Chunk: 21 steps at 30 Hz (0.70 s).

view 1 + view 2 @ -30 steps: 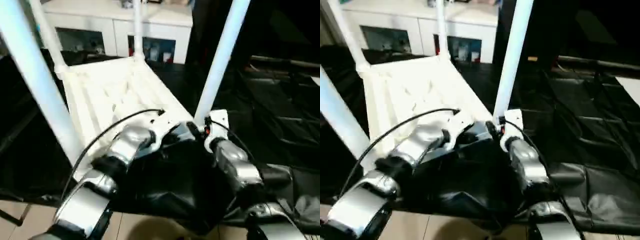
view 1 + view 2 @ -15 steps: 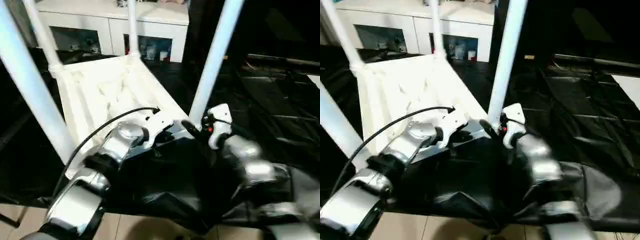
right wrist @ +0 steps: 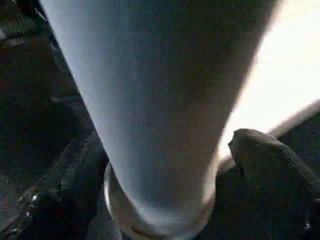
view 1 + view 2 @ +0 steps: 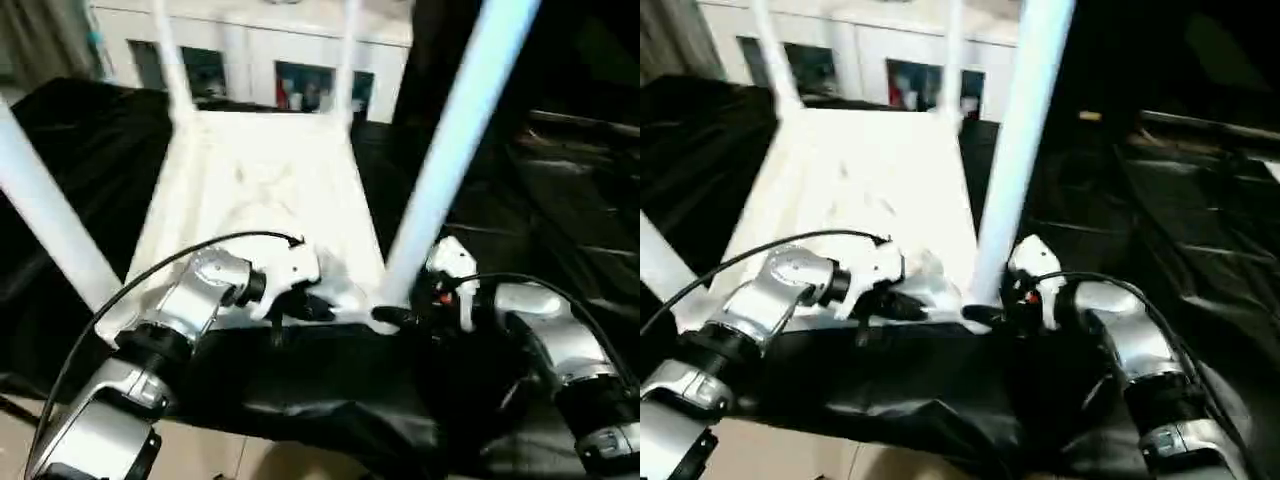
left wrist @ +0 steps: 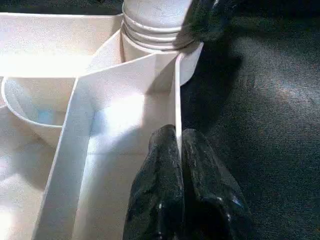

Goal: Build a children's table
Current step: Rotate leg to tighten

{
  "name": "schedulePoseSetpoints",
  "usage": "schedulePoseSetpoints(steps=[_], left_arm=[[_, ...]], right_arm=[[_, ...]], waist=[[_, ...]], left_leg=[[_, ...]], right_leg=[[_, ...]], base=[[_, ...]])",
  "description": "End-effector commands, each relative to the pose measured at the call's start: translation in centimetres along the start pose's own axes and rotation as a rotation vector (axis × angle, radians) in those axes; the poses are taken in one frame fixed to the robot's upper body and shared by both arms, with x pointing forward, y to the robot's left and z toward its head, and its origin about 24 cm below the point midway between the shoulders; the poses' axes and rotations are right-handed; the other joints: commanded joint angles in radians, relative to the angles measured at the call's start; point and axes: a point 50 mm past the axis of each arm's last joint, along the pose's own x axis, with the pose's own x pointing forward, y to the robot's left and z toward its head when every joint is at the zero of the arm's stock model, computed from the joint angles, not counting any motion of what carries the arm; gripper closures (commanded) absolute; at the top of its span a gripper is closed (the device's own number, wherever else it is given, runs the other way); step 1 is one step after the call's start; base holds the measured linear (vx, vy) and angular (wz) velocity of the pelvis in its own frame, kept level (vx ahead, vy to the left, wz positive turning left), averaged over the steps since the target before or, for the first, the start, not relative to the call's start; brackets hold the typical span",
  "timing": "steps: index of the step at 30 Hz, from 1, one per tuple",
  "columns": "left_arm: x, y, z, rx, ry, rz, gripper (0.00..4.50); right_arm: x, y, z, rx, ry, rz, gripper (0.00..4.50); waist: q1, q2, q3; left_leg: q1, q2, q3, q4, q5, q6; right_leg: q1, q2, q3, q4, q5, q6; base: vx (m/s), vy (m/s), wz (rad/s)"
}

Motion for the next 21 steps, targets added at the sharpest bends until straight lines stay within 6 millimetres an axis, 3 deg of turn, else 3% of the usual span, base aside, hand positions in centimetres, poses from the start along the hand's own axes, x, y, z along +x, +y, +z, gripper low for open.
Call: schedulePoseSetpoints(steps=[1, 4, 5, 9, 18, 21], left_arm=[[1.01, -0.82, 0.27, -0.006, -0.04, -0.062, 4.5], [0.71, -0.87, 0.25, -0.008, -0.038, -0.063, 4.5], [0.68, -0.89, 0.21, -0.009, -0.037, -0.064, 4.5], [0.6, -0.97, 0.15, -0.011, -0.034, -0.066, 4.5], [0.53, -0.95, 0.07, -0.017, -0.033, -0.054, 4.5], [0.5, -0.99, 0.02, -0.018, -0.032, -0.056, 4.5]], right_arm=[[-0.41, 0.26, -0.22, 0.011, 0.007, 0.022, 0.4], [-0.64, 0.3, -0.38, 0.02, 0.02, 0.06, 0.4], [-0.68, 0.29, -0.5, 0.02, 0.03, 0.064, 0.66], [-0.78, 0.31, -0.78, 0.013, 0.055, 0.064, 0.98], [-0.64, 0.18, -0.76, 0.018, 0.056, 0.056, 1.76], [-0.62, 0.19, -0.72, 0.019, 0.054, 0.056, 1.83]], waist=[[-0.004, -0.012, -0.063], [-0.001, -0.013, -0.062], [-0.001, -0.012, -0.062], [-0.001, -0.013, -0.062], [0.001, -0.015, -0.065], [0.002, -0.015, -0.065]], left_leg=[[0.007, 0.0, 0.019, -0.064, -0.177, 0.103], [0.006, -0.001, 0.019, -0.065, -0.192, 0.089], [0.005, -0.001, 0.018, -0.065, -0.187, 0.087], [0.007, -0.001, 0.018, -0.065, -0.188, 0.079], [0.006, -0.002, 0.019, -0.061, -0.154, 0.093], [0.007, -0.002, 0.019, -0.061, -0.153, 0.095]], right_leg=[[0.055, -0.018, 0.017, -0.041, -0.154, -0.258], [0.055, -0.019, 0.018, -0.044, -0.193, -0.24], [0.055, -0.019, 0.018, -0.044, -0.192, -0.239], [0.054, -0.018, 0.018, -0.045, -0.199, -0.234], [0.056, -0.017, 0.017, -0.039, -0.164, -0.241], [0.056, -0.017, 0.017, -0.039, -0.16, -0.243]], base=[[0.0, 0.0, 0.0], [0.0, 0.0, 0.0], [0.0, 0.0, 0.0], [0.0, 0.0, 0.0], [0.0, 0.0, 0.0], [0.0, 0.0, 0.0]])
